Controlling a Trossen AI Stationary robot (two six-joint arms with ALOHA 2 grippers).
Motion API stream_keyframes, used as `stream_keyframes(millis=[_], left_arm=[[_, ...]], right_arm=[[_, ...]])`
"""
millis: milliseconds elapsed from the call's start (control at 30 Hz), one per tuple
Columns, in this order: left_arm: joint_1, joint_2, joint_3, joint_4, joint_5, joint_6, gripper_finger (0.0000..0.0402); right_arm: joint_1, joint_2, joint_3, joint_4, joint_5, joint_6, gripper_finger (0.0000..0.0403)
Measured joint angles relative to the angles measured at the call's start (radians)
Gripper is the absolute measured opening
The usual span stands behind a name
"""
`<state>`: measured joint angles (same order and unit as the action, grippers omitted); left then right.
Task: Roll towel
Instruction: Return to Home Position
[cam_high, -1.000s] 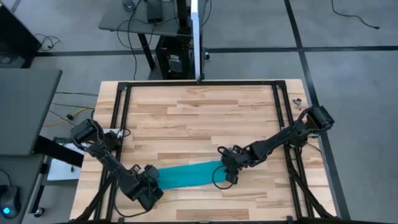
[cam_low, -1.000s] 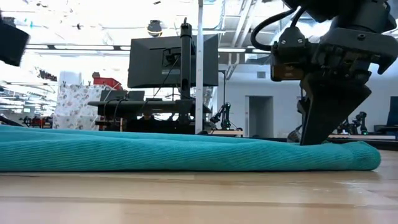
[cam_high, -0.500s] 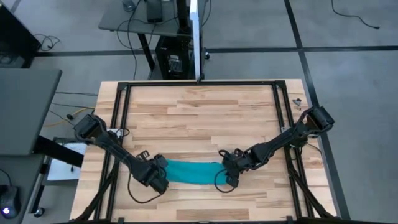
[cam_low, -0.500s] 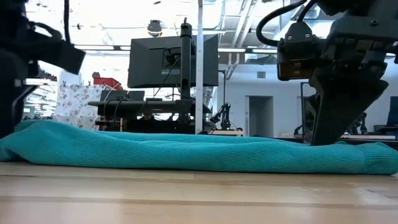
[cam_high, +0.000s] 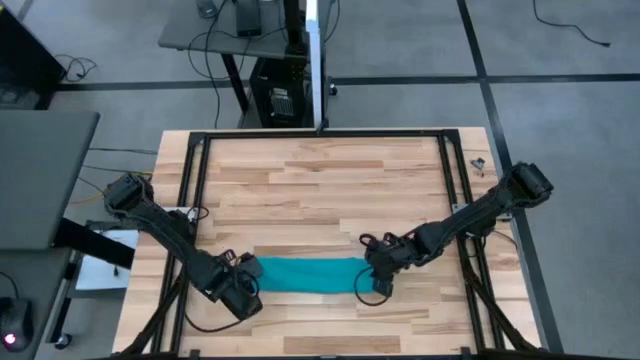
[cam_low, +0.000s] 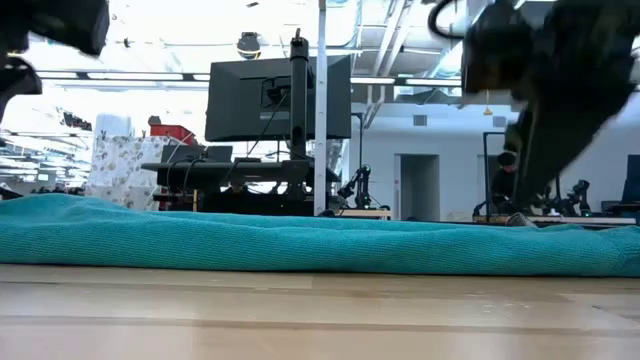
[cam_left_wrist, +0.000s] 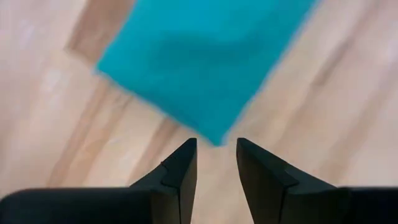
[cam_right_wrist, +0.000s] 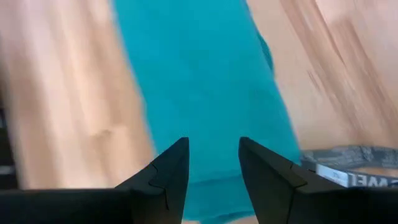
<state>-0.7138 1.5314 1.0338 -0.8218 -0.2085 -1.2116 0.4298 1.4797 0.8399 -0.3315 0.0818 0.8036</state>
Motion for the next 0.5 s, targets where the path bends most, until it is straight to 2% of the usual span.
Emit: stream_keyframes(millis=[100,167,267,333,367,500], left_arm=[[0.031,-0.077,0.038,0.036,-0.005,0.104,0.0088],[0.054,-0.146,0.074,0.042,-0.031,0.195,0.0061],[0.091,-0.267,0.084,0.093,-0.093,0.364,0.0012],[0.109,-0.341,0.074,0.127,-0.182,0.485,0.001],[0.114,-0.372,0.069,0.12,-0.22,0.534,0.0012],[0.121,-0.482,0.057,-0.004,-0.361,0.59,0.0015]], right_arm=[[-0.017,-0.109,0.0,0.073,0.0,-0.035,0.0134],[-0.042,-0.197,0.001,0.132,0.0,-0.087,0.0126],[-0.127,-0.311,0.002,0.198,0.007,-0.193,0.0073],[-0.204,-0.369,0.002,0.227,-0.009,-0.296,0.0023],[-0.24,-0.396,0.002,0.236,-0.039,-0.344,0.0013],[-0.334,-0.541,0.002,0.205,-0.093,-0.37,0.003]])
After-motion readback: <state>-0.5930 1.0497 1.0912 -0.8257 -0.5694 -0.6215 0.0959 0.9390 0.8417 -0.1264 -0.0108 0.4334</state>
